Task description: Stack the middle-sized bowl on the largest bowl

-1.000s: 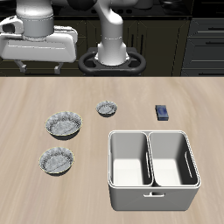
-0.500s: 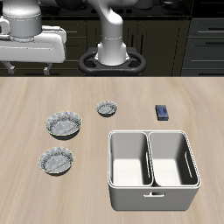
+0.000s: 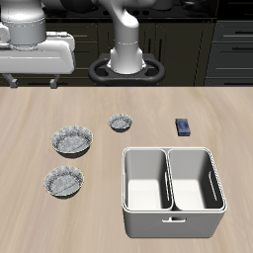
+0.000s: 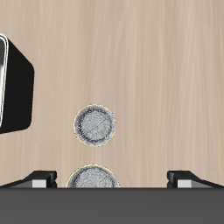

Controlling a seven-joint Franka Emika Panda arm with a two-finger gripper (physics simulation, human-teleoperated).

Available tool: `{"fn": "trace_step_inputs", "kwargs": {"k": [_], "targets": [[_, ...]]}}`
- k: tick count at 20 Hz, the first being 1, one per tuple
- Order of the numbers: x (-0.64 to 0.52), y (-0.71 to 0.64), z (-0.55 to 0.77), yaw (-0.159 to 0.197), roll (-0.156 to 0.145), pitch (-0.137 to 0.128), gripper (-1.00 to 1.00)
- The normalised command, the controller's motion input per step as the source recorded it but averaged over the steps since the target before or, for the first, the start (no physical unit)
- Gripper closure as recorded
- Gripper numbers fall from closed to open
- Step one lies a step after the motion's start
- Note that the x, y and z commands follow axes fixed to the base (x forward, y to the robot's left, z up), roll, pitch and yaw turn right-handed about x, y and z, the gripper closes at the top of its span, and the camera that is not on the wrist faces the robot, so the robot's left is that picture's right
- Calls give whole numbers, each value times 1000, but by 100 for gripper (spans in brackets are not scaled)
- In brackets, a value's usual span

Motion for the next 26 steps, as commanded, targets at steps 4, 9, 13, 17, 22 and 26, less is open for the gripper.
{"fn": "trace_step_inputs", "kwargs": {"k": [4,9,13,17,22,26], "targets": [[38,-52,-63,-40,-28,-18,-100],[51,-73,-134,-2,-26,-4,-100],[81,-128,-229,-30,-19,5,-100],[75,-51,-267,-17,2,22,-100],[60,40,-356,-16,10,28,-100],[61,69,-298,-1,5,28,-100]]}}
